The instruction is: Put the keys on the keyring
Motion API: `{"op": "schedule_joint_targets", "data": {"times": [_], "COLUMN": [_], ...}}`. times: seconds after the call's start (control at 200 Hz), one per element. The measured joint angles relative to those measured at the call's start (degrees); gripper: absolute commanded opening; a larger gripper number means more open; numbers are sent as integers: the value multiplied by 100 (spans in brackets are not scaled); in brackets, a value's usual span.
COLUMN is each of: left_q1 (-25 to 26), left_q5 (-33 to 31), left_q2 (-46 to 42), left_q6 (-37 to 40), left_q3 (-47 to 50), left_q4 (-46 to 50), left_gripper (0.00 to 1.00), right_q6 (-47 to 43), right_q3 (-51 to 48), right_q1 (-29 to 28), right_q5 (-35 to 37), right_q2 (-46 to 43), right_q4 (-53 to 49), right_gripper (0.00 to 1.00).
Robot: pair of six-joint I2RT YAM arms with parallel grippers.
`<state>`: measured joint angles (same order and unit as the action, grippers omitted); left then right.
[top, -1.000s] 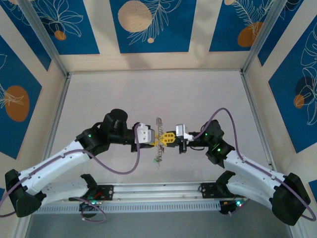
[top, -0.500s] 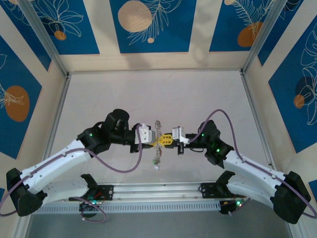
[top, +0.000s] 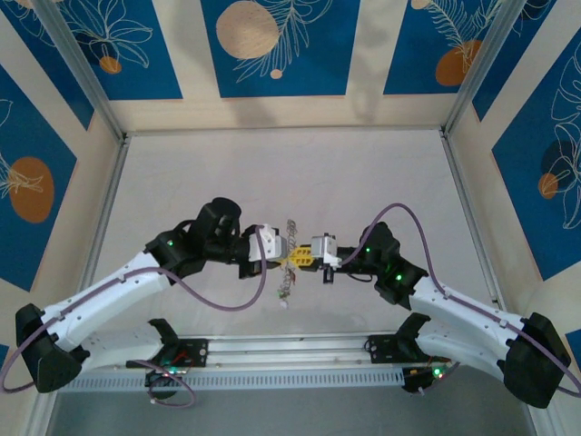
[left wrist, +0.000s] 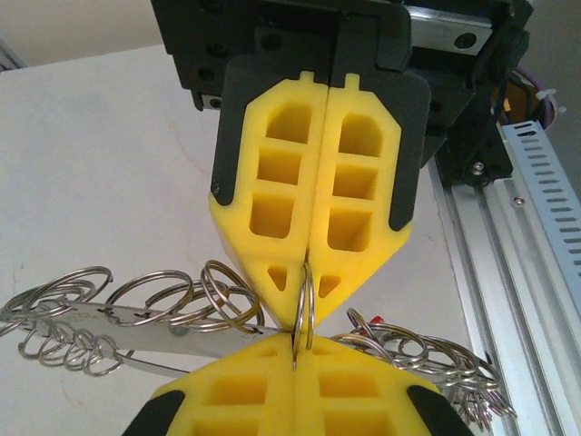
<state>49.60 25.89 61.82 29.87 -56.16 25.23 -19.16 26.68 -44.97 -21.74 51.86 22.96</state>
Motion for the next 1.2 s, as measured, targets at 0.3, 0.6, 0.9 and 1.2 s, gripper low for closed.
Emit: {"op": "schedule_joint_targets", "data": {"times": [0.3,0.6,0.9,1.2], "left_q1": [46,81,94,94], "left_q5": [-560,-837,-785,-492], "left_q2": [284,754,678,-256], "left_q6": [-13,125,264,343], "left_q3": [-376,-839,-754,197], "left_q4": [356,933,960,273], "left_gripper": [0,0,20,26], "right_q6": [-164,-195,122,903], "right_q3": [94,221,92,-439], "right_q1": [-50,-57,98,358], "right_q5": [520,671,382,-284], "right_q2": [0,87,177,-4], "right_q4": [-326,-636,-289,855], "right_gripper": [17,7,0,0]}}
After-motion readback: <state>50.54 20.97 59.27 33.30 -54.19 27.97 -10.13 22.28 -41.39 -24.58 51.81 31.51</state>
